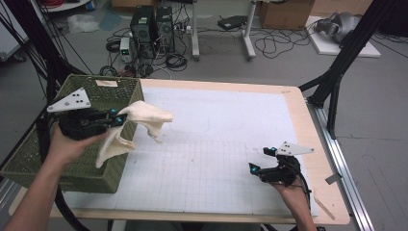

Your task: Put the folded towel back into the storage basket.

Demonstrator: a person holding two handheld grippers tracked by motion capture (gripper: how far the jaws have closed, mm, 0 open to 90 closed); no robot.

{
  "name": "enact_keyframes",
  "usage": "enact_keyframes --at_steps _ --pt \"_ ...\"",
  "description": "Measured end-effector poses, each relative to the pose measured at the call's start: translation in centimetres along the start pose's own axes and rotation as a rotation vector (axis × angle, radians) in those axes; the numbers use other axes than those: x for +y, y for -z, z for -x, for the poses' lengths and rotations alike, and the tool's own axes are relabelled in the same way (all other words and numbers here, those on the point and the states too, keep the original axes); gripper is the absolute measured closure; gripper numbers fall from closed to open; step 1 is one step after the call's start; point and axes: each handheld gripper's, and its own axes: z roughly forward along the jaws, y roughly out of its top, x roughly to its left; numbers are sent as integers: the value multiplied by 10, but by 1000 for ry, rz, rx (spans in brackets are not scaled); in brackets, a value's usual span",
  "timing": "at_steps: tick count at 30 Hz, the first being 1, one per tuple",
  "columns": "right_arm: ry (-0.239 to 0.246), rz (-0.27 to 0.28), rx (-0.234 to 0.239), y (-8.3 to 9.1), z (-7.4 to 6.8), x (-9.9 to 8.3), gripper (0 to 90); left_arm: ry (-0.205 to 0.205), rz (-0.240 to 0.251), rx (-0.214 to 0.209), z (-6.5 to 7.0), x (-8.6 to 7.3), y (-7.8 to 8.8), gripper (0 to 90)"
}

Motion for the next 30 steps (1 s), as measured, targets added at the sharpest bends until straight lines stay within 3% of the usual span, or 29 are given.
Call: enact_keyframes --at_steps 13,30 --pt "-5 -9 1 -2 -1 0 122 49 12 62 -17 -14 17 817" --pt "0 -18 3 -4 -1 0 122 100 13 190 -37 -31 48 817"
